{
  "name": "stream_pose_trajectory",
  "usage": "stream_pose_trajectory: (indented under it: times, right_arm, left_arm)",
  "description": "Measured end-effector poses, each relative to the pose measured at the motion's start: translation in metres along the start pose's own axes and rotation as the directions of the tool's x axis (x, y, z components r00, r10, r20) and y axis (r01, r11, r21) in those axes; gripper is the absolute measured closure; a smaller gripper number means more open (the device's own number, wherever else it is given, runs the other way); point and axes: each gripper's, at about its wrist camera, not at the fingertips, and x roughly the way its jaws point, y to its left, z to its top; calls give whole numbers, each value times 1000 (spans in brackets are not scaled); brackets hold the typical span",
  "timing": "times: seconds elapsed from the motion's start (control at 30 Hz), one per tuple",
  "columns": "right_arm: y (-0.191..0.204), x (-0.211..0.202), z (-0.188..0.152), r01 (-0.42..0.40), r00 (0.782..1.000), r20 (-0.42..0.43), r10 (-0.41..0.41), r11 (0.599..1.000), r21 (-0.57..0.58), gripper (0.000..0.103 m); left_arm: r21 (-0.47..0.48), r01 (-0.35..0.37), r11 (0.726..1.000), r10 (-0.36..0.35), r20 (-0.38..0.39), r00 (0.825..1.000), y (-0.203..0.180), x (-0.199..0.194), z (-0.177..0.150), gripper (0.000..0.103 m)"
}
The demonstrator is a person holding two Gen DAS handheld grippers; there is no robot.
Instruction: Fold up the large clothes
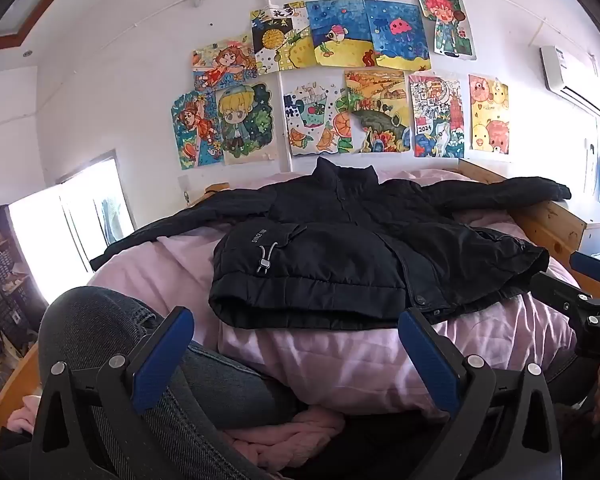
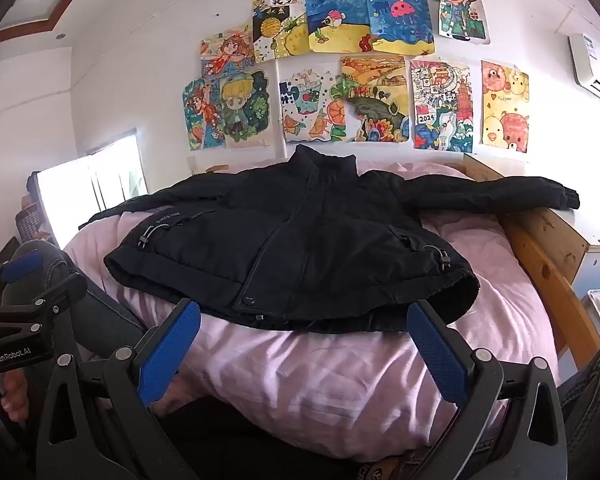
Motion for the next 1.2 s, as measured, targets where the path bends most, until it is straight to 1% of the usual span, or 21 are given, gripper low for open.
stream_pose_trajectory:
  times: [0.5,0.73,1.2]
  right_arm:
    - [1,-1,0,-2,1000,-5,2,1000,8,1]
    - [-2,5,-7,-1,1000,-4,1,1000,13,1]
    - [-1,2,-2,-4,1000,-11,4,1000,30,1]
  left_arm:
    - [0,1,1000,-1,-1,1000,0,-1,0,0]
    - [0,1,1000,-1,-5,1000,0,-1,0,0]
    - [-2,2,1000,-2,-6,1000,0,2,-1,0]
